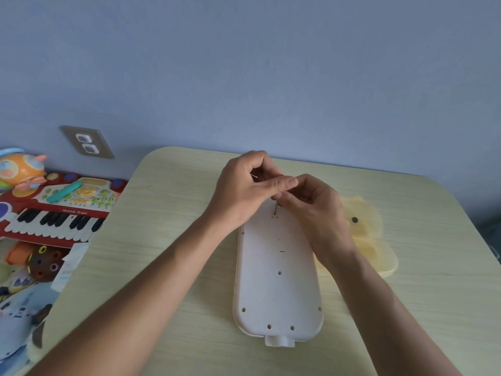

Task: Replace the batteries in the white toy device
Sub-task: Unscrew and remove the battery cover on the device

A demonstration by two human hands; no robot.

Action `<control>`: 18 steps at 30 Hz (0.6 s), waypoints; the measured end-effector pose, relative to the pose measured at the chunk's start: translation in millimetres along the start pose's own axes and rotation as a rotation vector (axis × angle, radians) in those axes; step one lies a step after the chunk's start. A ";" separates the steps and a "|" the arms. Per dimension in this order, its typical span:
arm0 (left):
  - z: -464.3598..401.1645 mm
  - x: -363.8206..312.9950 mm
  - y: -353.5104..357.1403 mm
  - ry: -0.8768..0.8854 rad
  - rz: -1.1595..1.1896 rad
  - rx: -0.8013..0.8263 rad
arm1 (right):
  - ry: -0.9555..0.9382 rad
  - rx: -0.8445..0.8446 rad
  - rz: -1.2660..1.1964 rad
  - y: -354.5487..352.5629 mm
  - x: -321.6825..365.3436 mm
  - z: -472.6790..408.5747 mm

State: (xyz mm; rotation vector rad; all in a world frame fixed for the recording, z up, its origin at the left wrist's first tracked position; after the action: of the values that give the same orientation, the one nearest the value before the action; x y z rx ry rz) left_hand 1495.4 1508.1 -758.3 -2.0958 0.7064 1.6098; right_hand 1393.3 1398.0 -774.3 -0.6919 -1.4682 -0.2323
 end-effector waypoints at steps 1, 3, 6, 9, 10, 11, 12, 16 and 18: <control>-0.6 -0.5 0.6 -0.011 -0.011 0.003 | 0.003 -0.008 0.005 0.6 -0.5 0.0; -2.4 -0.5 2.7 -0.033 -0.033 -0.002 | 0.004 -0.003 0.000 1.3 -1.0 0.5; -4.7 -0.1 6.7 -0.056 -0.082 -0.011 | 0.006 -0.010 0.007 0.6 -1.0 1.6; -0.8 -0.5 7.1 -0.055 -0.139 0.015 | 0.011 -0.023 -0.018 0.0 -2.3 1.2; 2.5 0.6 5.3 -0.054 -0.153 0.021 | 0.010 -0.023 -0.024 -0.1 -2.6 1.1; 6.7 2.0 2.6 -0.048 -0.174 0.020 | 0.008 -0.021 -0.025 0.0 -2.8 0.6; 11.2 4.4 -0.6 -0.038 -0.208 0.014 | 0.008 -0.017 -0.025 0.0 -2.6 0.2; 31.3 11.7 -7.8 -0.013 -0.314 -0.004 | 0.003 -0.004 -0.015 0.2 -0.3 0.6; 39.9 13.6 -6.9 -0.017 -0.420 -0.009 | 0.003 -0.010 -0.016 0.0 1.4 1.4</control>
State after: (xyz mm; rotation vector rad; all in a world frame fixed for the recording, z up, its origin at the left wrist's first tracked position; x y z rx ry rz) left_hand 1472.0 1535.3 -781.5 -2.0609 0.2277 1.3933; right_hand 1392.3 1399.1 -773.0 -0.6879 -1.4713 -0.2525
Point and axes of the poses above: each hand's wrist, its own z-axis away from the middle knuckle, its own y-axis out of the palm, x = y × z, the point moved 2 cm from there along -z, towards the middle knuckle, and after that the axes turned 9 degrees about z, right-handed, at the moved point
